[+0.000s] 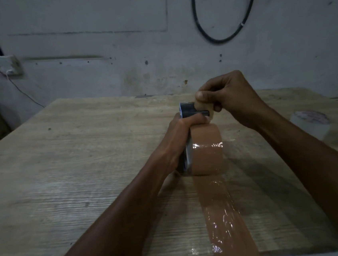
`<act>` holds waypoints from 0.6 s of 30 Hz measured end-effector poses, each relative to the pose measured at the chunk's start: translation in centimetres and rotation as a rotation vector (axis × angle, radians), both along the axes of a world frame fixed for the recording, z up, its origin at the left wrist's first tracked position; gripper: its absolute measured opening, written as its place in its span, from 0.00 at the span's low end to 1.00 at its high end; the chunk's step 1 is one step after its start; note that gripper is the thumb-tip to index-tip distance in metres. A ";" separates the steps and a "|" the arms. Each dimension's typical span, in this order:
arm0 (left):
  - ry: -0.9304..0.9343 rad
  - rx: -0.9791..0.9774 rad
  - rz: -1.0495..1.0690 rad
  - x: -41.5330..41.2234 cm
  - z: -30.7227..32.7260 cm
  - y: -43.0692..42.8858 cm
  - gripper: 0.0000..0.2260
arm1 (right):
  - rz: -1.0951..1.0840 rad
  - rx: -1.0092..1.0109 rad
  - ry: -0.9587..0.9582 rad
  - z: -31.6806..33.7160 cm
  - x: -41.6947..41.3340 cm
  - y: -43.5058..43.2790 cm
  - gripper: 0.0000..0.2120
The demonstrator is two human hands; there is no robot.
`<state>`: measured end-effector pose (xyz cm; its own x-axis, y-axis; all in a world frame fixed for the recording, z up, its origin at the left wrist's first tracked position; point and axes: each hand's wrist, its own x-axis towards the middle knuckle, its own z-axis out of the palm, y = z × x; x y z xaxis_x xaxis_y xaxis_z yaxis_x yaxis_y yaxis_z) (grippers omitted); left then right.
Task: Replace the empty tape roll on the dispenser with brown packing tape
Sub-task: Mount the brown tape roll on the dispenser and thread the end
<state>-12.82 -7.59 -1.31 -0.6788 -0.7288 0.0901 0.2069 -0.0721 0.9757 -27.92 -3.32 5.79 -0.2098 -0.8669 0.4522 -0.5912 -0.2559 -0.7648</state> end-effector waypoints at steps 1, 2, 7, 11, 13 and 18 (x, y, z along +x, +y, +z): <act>0.002 0.016 0.004 0.0 0.0 0.0 0.15 | 0.001 0.034 0.027 0.2 -0.1 -0.1 0.03; 0.002 0.031 0.008 0.0 0.0 -0.1 0.17 | -0.006 0.063 0.066 0.5 -0.1 -0.1 0.03; 0.029 0.058 0.032 -0.4 -0.3 -0.3 0.22 | -0.016 0.146 0.123 1.1 -0.3 0.0 0.08; 0.058 0.065 0.035 -0.5 -0.4 -0.5 0.16 | 0.009 0.144 0.145 1.6 0.0 0.2 0.16; 0.067 0.064 0.031 -0.5 -0.6 -0.6 0.14 | 0.029 0.155 0.152 2.1 0.3 0.4 0.18; 0.100 0.063 0.020 -0.5 -0.4 -0.4 0.11 | 0.011 0.191 0.449 2.6 0.6 0.9 0.07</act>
<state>-13.37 -7.95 -1.72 -0.6542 -0.7482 0.1105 0.3050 -0.1272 0.9438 -27.30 -2.43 8.36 -0.0211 -0.9443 0.3283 -0.8716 -0.1435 -0.4688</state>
